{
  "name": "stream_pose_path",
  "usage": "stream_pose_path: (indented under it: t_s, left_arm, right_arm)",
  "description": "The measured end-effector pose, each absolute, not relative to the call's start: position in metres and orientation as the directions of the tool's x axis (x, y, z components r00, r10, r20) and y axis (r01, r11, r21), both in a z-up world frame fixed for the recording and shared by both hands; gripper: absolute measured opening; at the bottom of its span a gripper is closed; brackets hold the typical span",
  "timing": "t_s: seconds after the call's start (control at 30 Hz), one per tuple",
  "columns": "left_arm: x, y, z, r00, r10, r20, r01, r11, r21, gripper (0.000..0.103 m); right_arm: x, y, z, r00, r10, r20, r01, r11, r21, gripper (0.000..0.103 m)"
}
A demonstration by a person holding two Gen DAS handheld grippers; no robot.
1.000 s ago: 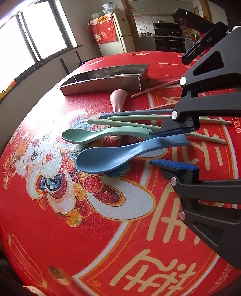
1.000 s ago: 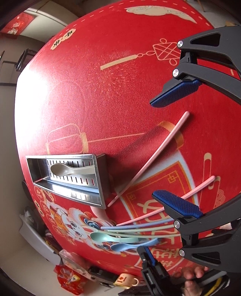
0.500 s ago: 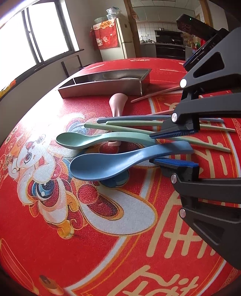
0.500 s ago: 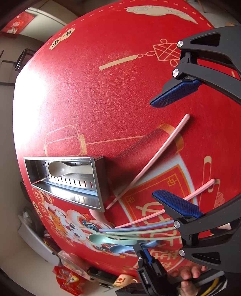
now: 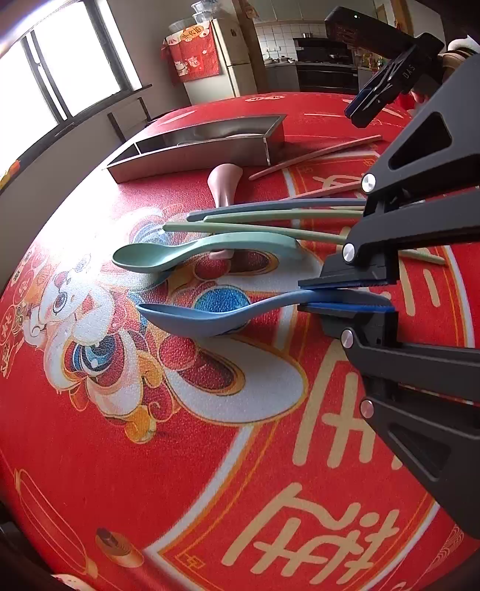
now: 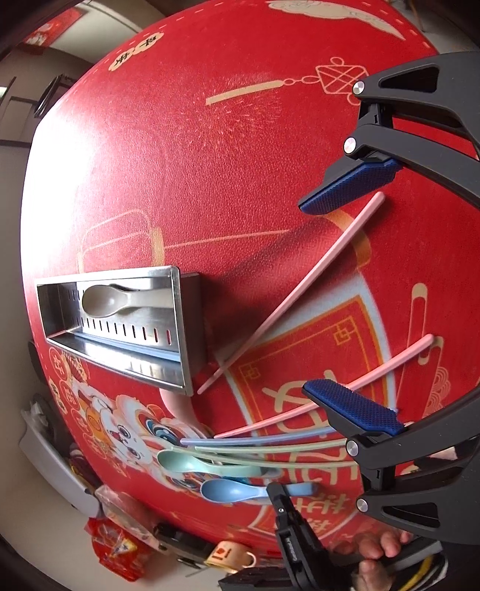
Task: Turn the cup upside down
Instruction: 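Grasp the pink chopstick with the right gripper while the left gripper holds the blue spoon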
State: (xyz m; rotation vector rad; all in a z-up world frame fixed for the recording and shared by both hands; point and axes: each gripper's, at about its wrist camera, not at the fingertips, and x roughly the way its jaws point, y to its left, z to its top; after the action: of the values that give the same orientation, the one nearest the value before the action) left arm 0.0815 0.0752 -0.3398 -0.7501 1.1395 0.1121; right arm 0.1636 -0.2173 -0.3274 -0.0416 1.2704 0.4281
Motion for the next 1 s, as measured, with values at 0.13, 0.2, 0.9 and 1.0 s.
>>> stream_pose_path:
  t_s: [0.13,0.2,0.9,1.0]
  left_arm:
    - [0.073,0.081,-0.338,0.436,-0.265,-0.860,-0.456,0.759,-0.465,0.006]
    - [0.068,0.085,-0.338,0.436,-0.258,-0.862,-0.464,0.756,-0.462,0.006]
    - [0.055,0.094,-0.340,0.450,-0.282,-0.847,-0.464,0.737,-0.492,0.009]
    - [0.055,0.094,-0.340,0.450,-0.280,-0.848,-0.463,0.738,-0.490,0.009]
  right_arm:
    - [0.160,-0.196,-0.331,0.205,0.301,-0.932,-0.408,0.891,0.198,0.087]
    - [0.156,-0.182,-0.333,0.195,0.299,-0.934,-0.461,0.868,0.182,0.087]
    - [0.136,-0.134,-0.356,0.208,0.238,-0.949,-0.680,0.732,0.034,0.071]
    - [0.135,-0.134,-0.355,0.209,0.245,-0.947,-0.689,0.724,0.035,0.071]
